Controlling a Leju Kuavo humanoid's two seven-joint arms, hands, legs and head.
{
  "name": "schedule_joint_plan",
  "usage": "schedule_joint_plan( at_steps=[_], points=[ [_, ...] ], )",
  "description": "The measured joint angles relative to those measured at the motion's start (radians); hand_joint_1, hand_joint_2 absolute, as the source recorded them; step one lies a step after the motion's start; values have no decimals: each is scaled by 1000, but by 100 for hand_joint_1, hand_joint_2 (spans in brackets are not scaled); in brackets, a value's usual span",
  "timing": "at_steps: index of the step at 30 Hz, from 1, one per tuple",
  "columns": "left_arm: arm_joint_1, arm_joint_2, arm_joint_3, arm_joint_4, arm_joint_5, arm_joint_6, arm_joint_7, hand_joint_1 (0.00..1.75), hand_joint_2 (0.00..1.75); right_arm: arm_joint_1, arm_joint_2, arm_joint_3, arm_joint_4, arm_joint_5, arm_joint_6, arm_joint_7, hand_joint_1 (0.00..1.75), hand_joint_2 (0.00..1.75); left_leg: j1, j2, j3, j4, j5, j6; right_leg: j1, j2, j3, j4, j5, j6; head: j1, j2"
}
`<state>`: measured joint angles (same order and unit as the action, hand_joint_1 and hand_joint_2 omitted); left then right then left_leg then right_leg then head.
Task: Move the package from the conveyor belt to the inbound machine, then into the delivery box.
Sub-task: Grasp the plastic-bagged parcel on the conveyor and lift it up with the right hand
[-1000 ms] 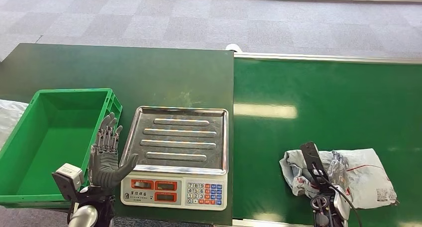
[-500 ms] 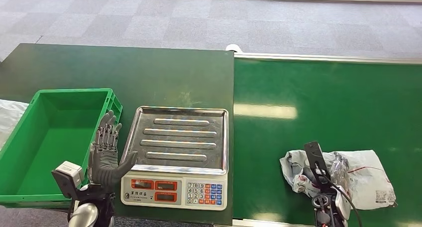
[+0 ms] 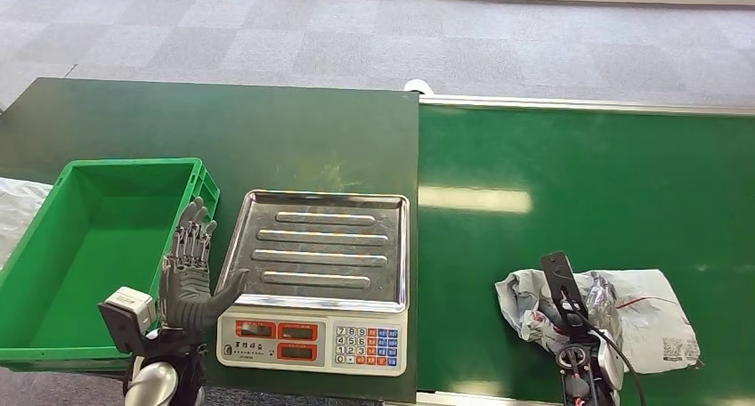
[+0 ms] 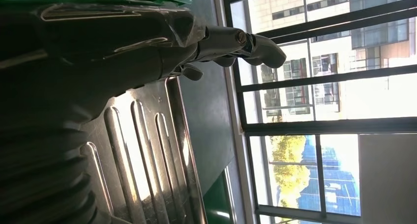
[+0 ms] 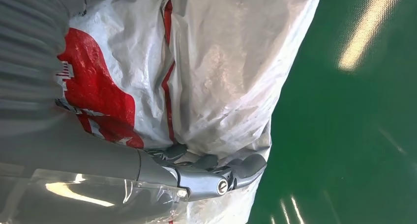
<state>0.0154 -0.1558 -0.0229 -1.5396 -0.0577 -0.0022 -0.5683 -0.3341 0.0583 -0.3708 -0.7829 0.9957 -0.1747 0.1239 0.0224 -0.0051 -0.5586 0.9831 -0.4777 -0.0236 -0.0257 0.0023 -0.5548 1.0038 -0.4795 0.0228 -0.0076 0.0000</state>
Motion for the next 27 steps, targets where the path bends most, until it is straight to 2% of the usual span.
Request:
schedule_joint_plan(
  at_steps=[2,3,5,7,27],
  points=[
    [0,0,0,0,-1,2,1,0,175,-1,0,0,1,0,7,2,121,175,0,0,0,0,0,0,0,0,0,0,0,0,0,0],
    [0,0,0,0,-2,4,2,0,175,-2,0,0,1,0,11,4,147,175,0,0,0,0,0,0,0,0,0,0,0,0,0,0],
    [-1,0,0,0,-4,10,3,0,175,-3,0,0,2,-1,15,8,170,175,0,0,0,0,0,0,0,0,0,0,0,0,0,0],
    [-1,0,0,1,-12,21,3,0,175,-4,0,-1,3,-3,16,10,175,175,0,0,1,0,0,0,0,0,1,0,0,0,0,0],
    [-2,0,8,1,-38,51,3,0,175,-9,0,-1,0,-27,32,-20,175,175,0,0,2,0,0,0,0,0,2,0,0,0,0,0]
  ],
)
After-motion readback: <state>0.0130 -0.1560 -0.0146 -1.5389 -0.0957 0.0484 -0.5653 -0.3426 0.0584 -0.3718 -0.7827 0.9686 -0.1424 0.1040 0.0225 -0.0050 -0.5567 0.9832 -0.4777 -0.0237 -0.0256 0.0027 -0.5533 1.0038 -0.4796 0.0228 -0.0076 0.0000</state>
